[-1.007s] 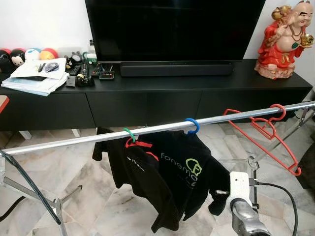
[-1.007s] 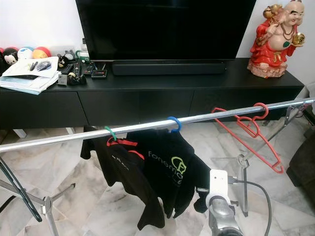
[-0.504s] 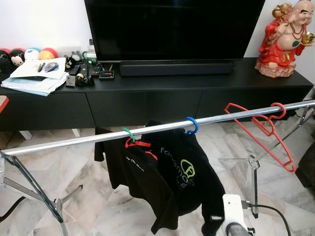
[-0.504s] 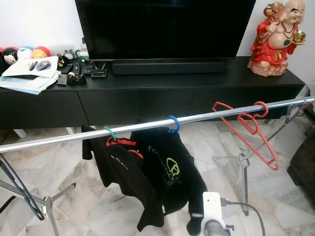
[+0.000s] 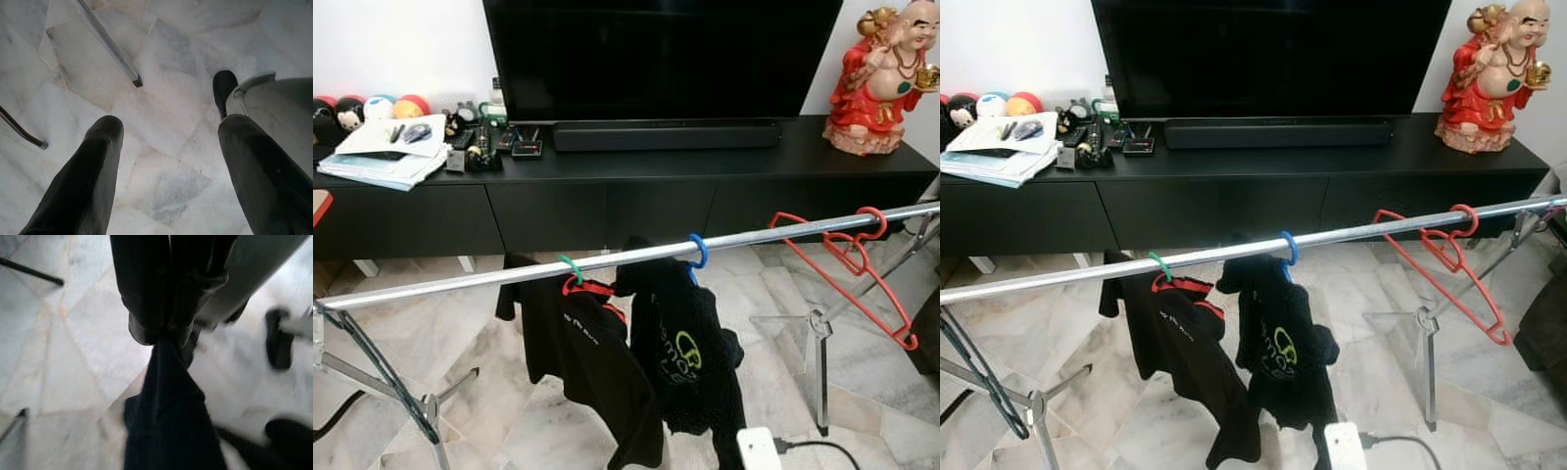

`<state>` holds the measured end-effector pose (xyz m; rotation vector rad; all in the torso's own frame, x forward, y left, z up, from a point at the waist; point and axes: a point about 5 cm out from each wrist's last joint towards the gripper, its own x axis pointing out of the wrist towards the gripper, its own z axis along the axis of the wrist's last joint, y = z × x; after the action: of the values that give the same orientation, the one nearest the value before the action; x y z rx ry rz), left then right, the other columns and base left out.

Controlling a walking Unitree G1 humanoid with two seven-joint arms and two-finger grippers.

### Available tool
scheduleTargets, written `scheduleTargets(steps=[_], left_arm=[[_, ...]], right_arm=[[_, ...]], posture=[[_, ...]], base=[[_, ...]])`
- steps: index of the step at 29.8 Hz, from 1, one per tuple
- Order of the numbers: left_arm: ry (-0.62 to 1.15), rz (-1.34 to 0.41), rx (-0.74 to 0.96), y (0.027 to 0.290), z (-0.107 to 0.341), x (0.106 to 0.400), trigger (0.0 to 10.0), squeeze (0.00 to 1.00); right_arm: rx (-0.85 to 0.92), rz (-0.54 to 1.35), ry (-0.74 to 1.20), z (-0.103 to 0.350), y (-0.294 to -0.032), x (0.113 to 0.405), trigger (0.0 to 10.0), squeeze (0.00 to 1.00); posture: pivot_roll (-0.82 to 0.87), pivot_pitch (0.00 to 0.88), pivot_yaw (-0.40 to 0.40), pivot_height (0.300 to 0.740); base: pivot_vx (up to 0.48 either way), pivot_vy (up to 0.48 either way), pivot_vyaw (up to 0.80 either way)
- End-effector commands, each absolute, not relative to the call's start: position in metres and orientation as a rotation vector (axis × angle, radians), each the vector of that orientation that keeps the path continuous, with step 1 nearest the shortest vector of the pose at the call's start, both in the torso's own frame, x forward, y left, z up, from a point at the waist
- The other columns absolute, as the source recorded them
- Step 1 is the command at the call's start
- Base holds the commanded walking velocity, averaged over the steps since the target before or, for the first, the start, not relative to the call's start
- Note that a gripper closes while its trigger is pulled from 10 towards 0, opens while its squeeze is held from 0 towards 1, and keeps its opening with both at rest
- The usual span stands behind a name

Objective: Hang hanger

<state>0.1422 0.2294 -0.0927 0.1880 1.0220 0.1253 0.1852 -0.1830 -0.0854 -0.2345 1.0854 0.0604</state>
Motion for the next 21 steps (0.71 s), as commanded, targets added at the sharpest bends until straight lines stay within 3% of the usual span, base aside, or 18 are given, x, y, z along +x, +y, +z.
scheduleTargets(steps=[1, 7, 17, 21], left_arm=[[1.048, 0.114, 0.209, 0.233, -0.094, 0.137, 10.0, 0.0], [1.052, 0.109, 0.207, 0.233, -0.094, 0.137, 10.0, 0.0], [1.053, 0.107, 0.206, 0.232, -0.094, 0.137, 10.0, 0.0], [1.054, 0.104, 0.204, 0.232, -0.094, 0.138, 10.0, 0.0]], right_arm=[[-0.239, 0.11, 1.188, -0.095, -0.18, 0.164, 0.0, 0.0], [-0.261, 0.199, 1.269, -0.102, -0.174, 0.147, 0.0, 0.0], [-0.273, 0.198, 1.279, -0.102, -0.177, 0.146, 0.0, 0.0], [-0.363, 0.356, 1.319, -0.104, -0.173, 0.139, 0.0, 0.0]], posture=[[0.06, 0.089, 0.0, 0.74], [0.07, 0.091, -0.001, 0.74], [0.06, 0.092, -0.001, 0.74], [0.06, 0.092, -0.003, 0.74]], base=[[0.0, 0.0, 0.0], [0.0, 0.0, 0.0], [0.0, 0.0, 0.0], [0.0, 0.0, 0.0]])
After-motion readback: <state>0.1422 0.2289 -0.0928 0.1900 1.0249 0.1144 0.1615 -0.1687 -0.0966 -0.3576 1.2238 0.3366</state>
